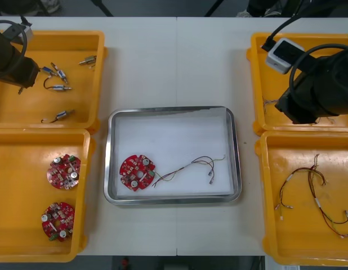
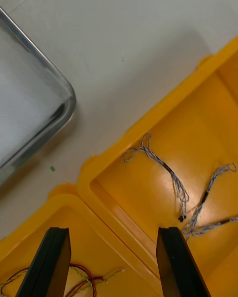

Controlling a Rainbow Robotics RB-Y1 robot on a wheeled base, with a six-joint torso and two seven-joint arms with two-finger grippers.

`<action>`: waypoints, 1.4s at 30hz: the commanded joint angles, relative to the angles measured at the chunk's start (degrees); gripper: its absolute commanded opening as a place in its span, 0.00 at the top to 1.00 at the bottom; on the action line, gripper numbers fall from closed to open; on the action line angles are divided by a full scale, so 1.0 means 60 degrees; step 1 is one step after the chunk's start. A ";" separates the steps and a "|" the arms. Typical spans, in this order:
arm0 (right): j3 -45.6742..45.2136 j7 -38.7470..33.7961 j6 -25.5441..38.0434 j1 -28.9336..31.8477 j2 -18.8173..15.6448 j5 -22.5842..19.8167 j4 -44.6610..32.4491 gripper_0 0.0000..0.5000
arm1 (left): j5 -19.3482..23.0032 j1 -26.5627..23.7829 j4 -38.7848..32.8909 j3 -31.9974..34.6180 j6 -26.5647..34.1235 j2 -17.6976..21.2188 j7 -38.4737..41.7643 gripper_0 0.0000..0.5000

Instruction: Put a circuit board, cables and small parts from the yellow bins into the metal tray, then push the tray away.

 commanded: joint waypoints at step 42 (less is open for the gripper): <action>-0.2985 -0.2223 0.0026 -0.3647 -0.0583 0.2329 0.8800 0.00 | -0.0200 0.0528 -0.4268 -0.5308 -0.0421 -0.1939 0.8085 1.00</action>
